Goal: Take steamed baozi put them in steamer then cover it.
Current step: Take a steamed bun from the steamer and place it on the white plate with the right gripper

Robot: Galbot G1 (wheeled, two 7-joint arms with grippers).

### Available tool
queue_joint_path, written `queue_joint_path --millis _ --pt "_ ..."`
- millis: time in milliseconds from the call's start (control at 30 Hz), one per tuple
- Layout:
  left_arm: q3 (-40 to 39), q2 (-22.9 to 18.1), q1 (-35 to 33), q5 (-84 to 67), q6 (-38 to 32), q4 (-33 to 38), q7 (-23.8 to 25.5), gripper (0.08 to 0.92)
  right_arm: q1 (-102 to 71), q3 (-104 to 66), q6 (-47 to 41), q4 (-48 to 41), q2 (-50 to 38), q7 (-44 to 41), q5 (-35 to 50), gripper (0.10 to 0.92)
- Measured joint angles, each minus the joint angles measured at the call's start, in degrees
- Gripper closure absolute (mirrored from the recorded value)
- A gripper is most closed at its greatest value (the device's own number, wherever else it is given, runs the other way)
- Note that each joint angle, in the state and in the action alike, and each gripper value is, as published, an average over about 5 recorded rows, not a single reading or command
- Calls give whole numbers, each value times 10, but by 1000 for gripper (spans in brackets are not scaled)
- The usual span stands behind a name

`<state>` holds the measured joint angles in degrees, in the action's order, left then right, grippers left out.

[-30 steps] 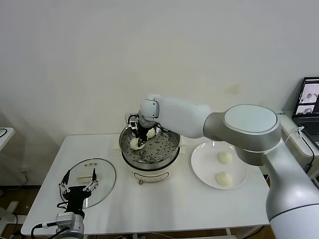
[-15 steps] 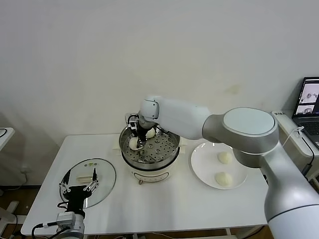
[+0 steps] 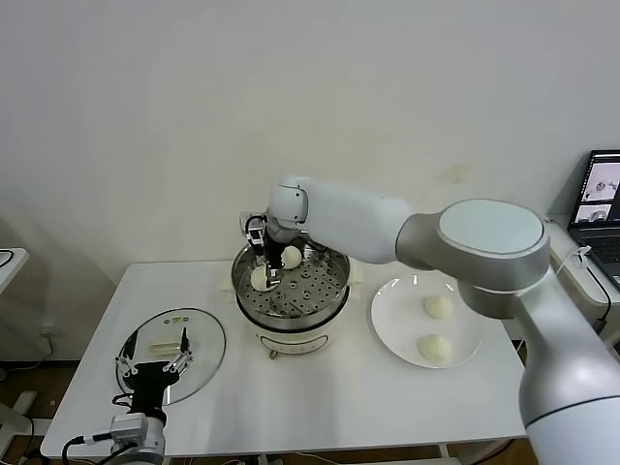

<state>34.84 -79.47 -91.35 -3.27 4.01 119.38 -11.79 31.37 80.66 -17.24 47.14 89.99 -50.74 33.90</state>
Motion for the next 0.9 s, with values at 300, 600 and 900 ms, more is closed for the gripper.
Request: queue_joint_path --millis 300,600,900 --pt "-7 -4 -3 3 0 2 0 177 61 29 4 33 -34 -5 -14 203" --pt "-16 -5 -10 16 0 5 0 177 99 38 12 97 -128 -2 -56 203" --pt "-24 -3 -15 31 -2 5 0 177 89 18 21 194 -285 6 -128 202"
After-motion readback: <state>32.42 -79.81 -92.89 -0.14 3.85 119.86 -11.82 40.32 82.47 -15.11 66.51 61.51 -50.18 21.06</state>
